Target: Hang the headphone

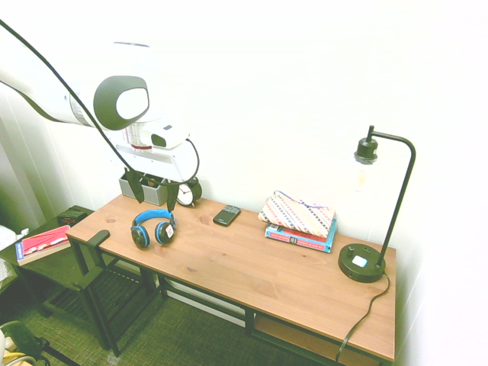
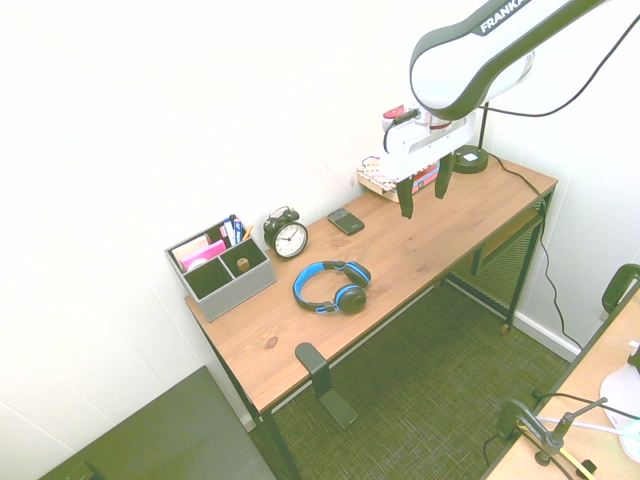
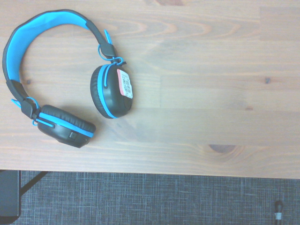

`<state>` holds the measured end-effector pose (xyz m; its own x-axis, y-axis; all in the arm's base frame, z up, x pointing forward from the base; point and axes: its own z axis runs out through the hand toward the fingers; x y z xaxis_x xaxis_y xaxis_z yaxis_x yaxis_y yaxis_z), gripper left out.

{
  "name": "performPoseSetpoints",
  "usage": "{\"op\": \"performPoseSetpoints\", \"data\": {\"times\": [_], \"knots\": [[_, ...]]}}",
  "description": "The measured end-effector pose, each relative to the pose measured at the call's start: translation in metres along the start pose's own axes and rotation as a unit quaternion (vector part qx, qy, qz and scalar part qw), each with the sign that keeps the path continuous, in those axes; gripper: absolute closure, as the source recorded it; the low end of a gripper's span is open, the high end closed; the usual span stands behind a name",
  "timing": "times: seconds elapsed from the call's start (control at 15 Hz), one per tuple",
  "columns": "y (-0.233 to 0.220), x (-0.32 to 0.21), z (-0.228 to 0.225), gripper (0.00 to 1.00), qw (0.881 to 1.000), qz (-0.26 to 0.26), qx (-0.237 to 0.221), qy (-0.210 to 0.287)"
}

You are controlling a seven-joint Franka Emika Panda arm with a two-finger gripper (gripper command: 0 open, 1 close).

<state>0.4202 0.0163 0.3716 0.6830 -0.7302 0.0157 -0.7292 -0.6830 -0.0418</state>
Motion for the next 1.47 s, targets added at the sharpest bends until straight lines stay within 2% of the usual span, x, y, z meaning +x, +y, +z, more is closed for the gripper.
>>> {"op": "performPoseSetpoints", "data": {"times": [0.2,0.33,0.53,0.8,1.07,1.47], "knots": [[-0.002,0.004,-0.003,0.00,1.000,0.015,0.010,0.010],[-0.014,0.008,-0.008,0.00,0.998,0.051,0.031,0.028],[-0.055,0.007,-0.001,0.00,0.989,0.131,0.045,0.047],[-0.122,-0.010,0.028,0.00,0.978,0.195,0.036,0.065],[-0.181,-0.016,0.078,0.00,0.978,0.204,0.025,0.041],[-0.226,-0.029,0.127,0.00,0.982,0.185,0.034,0.024]]}}
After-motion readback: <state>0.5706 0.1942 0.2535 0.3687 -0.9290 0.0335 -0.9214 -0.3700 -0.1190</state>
